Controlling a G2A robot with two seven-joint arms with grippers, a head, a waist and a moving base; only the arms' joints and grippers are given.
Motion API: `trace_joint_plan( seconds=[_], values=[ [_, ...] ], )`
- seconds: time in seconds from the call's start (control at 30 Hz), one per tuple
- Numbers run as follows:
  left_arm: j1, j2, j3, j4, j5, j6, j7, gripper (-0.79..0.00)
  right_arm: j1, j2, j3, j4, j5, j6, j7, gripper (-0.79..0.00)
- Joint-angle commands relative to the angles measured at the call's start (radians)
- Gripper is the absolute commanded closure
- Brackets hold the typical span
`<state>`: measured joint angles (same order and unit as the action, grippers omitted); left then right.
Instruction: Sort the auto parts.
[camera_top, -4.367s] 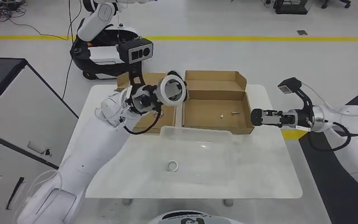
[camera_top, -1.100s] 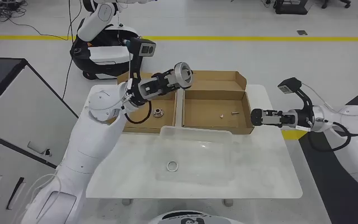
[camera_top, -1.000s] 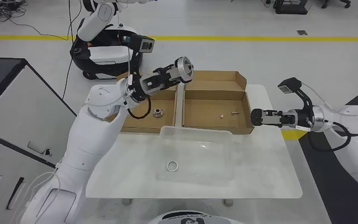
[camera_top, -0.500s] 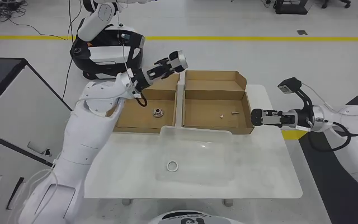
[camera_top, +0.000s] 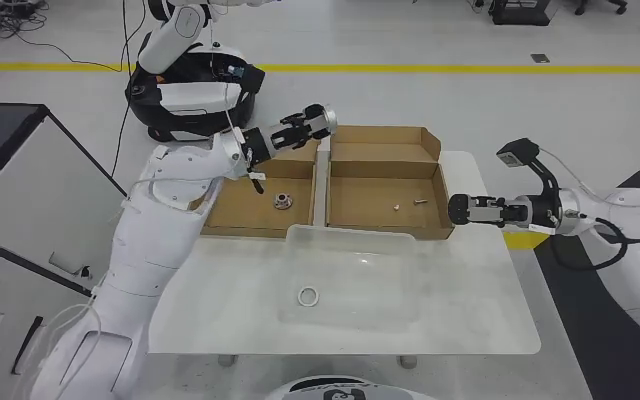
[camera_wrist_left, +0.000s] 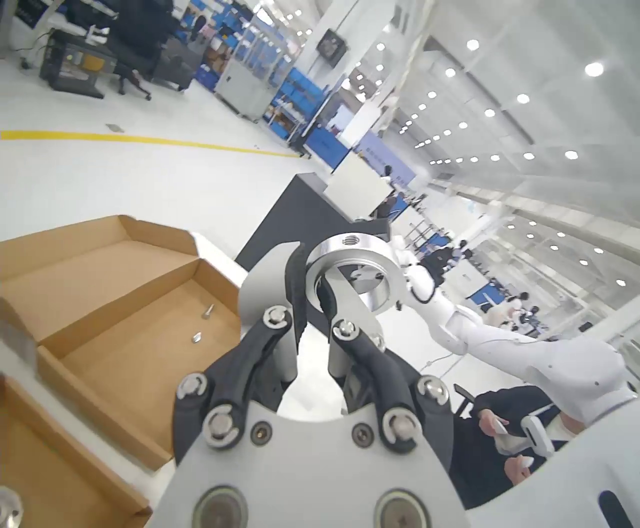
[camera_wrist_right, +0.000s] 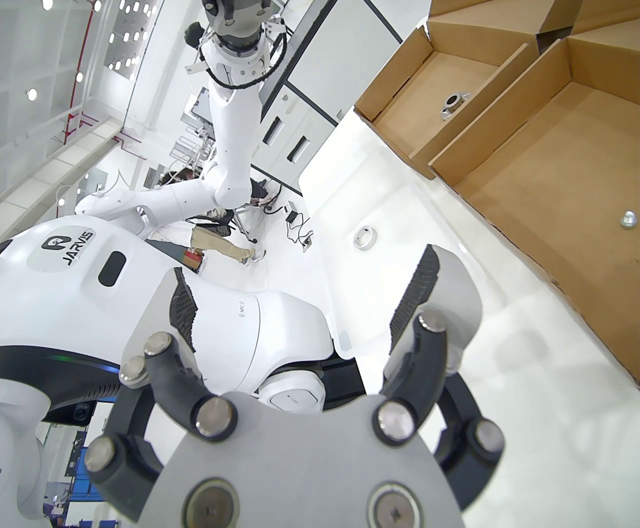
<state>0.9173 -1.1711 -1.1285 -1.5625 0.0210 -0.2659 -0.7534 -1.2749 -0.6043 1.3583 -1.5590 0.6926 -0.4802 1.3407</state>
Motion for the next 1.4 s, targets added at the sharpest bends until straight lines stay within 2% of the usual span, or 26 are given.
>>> trace_joint_plan(
  seconds=[0.0, 0.27, 0.47, 0.8, 1.03, 1.37],
  values=[
    [-0.007, 0.001, 0.013, 0.004, 0.07, 0.077, -0.014, 0.0, 0.0, 0.0, 0.0, 0.0, 0.0, 0.0, 0.0, -0.785],
    [-0.055, 0.002, 0.071, 0.063, 0.254, 0.301, -0.098, 0.0, 0.0, 0.0, 0.0, 0.0, 0.0, 0.0, 0.0, -0.785],
    [-0.093, 0.001, 0.09, 0.108, 0.321, 0.411, -0.152, 0.0, 0.0, 0.0, 0.0, 0.0, 0.0, 0.0, 0.0, -0.785],
    [-0.093, 0.001, 0.094, 0.105, 0.335, 0.412, -0.146, 0.0, 0.0, 0.0, 0.0, 0.0, 0.0, 0.0, 0.0, -0.785],
    [-0.162, -0.004, 0.141, 0.183, 0.47, 0.579, -0.234, 0.0, 0.0, 0.0, 0.0, 0.0, 0.0, 0.0, 0.0, -0.785],
    [-0.239, -0.004, 0.208, 0.256, 0.658, 0.7, -0.424, 0.0, 0.0, 0.0, 0.0, 0.0, 0.0, 0.0, 0.0, -0.785]
  ],
)
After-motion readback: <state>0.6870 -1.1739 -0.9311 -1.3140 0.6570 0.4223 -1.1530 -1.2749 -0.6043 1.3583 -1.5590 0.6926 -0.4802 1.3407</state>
